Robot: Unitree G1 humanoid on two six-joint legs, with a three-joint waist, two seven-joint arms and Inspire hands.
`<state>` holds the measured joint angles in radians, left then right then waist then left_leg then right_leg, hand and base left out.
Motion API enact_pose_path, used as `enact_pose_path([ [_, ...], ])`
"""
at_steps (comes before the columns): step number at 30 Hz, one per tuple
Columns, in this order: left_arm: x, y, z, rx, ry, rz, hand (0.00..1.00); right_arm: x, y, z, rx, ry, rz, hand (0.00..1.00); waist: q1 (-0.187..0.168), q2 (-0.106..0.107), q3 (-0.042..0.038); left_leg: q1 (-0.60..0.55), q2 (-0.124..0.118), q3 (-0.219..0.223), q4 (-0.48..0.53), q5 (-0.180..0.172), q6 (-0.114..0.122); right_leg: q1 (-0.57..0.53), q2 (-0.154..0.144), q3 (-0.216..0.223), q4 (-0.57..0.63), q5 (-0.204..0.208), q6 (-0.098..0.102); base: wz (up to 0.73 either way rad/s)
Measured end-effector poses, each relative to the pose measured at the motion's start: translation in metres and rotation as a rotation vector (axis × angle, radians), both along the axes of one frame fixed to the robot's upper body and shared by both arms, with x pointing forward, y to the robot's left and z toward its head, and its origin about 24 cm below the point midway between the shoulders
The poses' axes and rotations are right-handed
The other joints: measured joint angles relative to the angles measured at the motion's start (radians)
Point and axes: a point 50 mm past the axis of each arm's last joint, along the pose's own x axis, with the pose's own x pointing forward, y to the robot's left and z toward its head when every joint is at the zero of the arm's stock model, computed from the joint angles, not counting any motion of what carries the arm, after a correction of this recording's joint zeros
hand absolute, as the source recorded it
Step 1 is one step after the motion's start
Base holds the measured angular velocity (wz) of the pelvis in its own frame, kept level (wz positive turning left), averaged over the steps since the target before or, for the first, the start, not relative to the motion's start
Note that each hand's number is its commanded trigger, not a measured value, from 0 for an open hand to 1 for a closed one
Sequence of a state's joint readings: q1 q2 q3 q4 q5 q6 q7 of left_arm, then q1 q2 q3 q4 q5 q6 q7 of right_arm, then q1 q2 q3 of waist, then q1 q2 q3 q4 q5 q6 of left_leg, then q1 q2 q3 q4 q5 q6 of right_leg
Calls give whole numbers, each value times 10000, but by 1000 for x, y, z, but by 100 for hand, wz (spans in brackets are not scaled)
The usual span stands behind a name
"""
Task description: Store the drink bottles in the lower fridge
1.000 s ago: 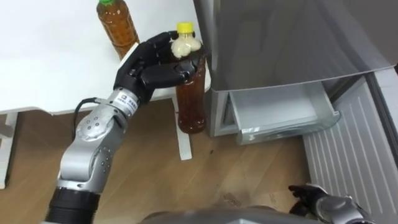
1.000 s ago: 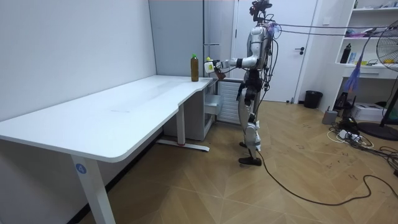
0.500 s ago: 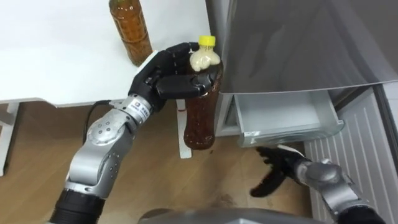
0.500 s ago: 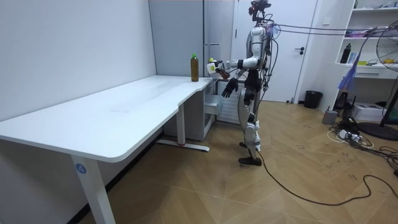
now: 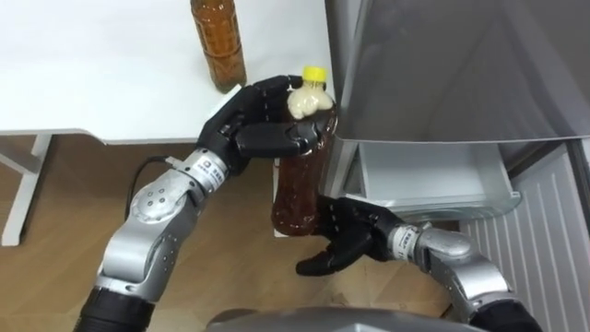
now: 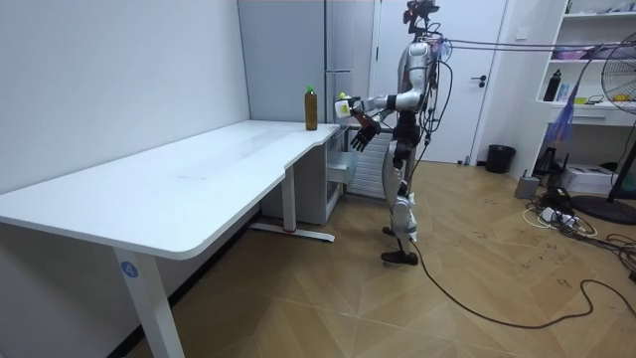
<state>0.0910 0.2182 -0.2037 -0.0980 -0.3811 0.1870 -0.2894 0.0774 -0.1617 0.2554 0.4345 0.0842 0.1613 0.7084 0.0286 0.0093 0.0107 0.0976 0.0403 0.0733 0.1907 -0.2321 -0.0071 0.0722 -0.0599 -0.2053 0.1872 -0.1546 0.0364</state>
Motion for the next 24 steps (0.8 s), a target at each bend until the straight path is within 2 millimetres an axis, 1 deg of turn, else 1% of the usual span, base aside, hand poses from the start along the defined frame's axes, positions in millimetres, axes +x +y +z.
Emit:
enact_pose_path([
  [6, 0, 0, 1, -7, -65, -20, 100, 5, 2, 7, 394, -402, -24, 0, 44, -21, 8, 22, -8, 61, -1, 1, -1, -12, -5, 16, 3, 0, 1, 0],
  [11, 0, 0, 1, -21, -137, -45, 100, 10, 11, 21, 1338, -912, 337, 0, 40, -98, 58, 35, -7, 34, 5, 5, 0, -26, -8, 20, -7, -1, 1, 0],
  [15, -1, -2, 0, -54, -100, -119, 100, 9, 17, 24, 2038, -838, 422, 0, 44, -149, 90, 11, -7, 67, 9, 5, 0, -51, -12, 18, -12, 0, 1, 0],
  [19, -2, -5, -6, -84, 135, -210, 100, 6, 24, 25, 2579, -648, 654, 0, 35, -146, 94, -40, -4, 67, 1, 4, 0, -63, -3, 33, -9, -1, 1, 0],
  [24, -6, -7, -15, -43, 513, -309, 100, 5, 26, 27, 3307, -508, 601, 0, 28, -91, 98, -40, 7, 61, -36, 1, -2, -65, 11, 24, -12, 0, 1, 0],
])
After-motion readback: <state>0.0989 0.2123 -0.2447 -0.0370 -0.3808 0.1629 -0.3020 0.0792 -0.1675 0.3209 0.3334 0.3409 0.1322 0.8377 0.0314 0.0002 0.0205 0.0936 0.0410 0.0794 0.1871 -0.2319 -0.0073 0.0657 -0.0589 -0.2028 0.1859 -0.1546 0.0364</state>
